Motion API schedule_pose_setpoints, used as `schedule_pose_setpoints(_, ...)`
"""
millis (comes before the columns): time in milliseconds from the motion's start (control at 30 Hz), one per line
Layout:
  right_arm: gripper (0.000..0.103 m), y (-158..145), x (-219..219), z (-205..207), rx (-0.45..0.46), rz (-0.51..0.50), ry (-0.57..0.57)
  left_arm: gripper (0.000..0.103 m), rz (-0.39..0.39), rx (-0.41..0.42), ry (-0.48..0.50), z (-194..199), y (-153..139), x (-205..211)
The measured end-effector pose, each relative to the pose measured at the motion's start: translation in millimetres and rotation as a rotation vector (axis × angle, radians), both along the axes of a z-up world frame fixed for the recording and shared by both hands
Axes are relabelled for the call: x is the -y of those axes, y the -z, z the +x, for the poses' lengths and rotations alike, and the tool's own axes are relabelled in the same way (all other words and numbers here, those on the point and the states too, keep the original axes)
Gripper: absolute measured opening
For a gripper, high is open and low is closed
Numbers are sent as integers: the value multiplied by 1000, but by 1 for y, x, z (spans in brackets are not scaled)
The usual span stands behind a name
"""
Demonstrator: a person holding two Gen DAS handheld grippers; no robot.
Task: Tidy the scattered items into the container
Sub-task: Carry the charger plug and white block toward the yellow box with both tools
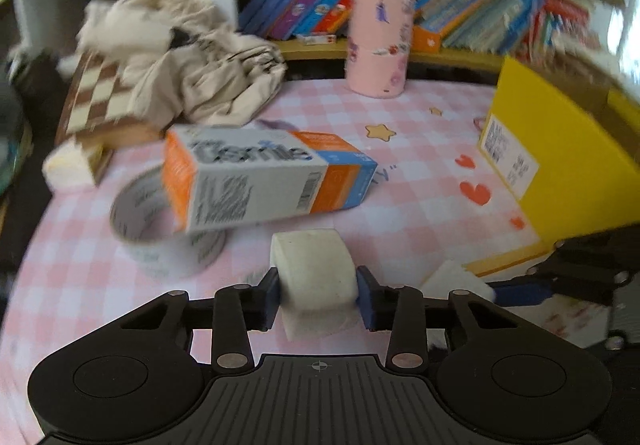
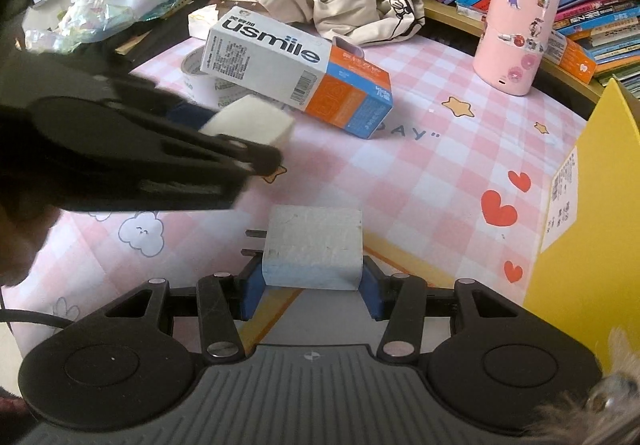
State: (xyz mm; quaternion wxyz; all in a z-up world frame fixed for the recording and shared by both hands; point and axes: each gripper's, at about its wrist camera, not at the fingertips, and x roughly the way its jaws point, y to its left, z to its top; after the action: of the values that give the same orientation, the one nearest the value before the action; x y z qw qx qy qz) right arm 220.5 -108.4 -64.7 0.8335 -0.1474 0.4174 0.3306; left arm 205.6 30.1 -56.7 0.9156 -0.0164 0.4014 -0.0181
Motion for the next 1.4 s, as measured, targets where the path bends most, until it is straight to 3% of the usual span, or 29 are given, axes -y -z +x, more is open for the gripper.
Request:
schedule_pose_setpoints(133,47,-4,2,-6,9,8,8,36,-91,-7,-63,-18,-5,-14)
schedule_pose_setpoints(533,47,-19,10,-37,44,33,17,36,-118,45,-140,-67,-23,-23)
schedule_pose_setpoints(700,47,-25,16,-49,50,44,35,36,-173,57,-150,-85,-32,-25)
schedule_pose_setpoints(1400,47,-48,37,-122,104,78,124,35,-236,132,-58,-154,-57,-12)
